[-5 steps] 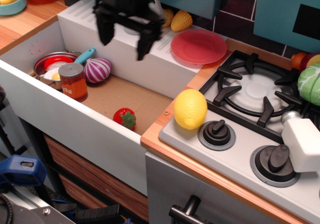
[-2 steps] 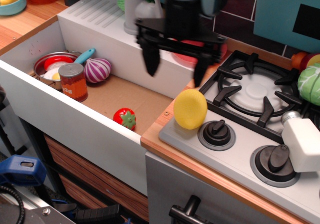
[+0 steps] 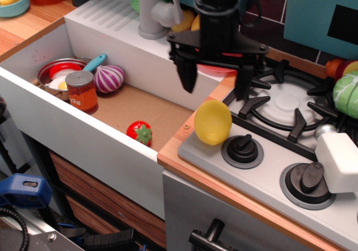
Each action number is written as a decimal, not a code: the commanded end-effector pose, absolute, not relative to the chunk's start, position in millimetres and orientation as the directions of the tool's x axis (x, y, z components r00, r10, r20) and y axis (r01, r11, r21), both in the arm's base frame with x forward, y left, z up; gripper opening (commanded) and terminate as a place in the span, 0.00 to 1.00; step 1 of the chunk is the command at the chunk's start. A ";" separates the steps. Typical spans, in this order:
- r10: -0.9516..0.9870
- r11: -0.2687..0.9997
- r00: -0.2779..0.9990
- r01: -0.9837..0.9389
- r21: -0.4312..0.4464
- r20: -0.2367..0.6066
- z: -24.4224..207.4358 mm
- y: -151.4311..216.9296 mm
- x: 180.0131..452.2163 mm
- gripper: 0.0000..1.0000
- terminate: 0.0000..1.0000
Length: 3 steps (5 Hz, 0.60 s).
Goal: Put lemon on plate
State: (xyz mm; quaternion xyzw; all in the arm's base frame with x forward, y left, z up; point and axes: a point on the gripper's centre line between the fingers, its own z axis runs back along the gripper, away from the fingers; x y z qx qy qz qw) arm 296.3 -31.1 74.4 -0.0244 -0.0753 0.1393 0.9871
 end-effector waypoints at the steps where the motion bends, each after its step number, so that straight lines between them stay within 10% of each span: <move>1: 0.276 0.960 0.945 -0.264 -0.089 0.173 69.2 -28.8 301.4 1.00 0.00; 3: 0.290 0.956 0.943 -0.278 -0.091 0.163 56.8 -29.9 306.7 1.00 0.00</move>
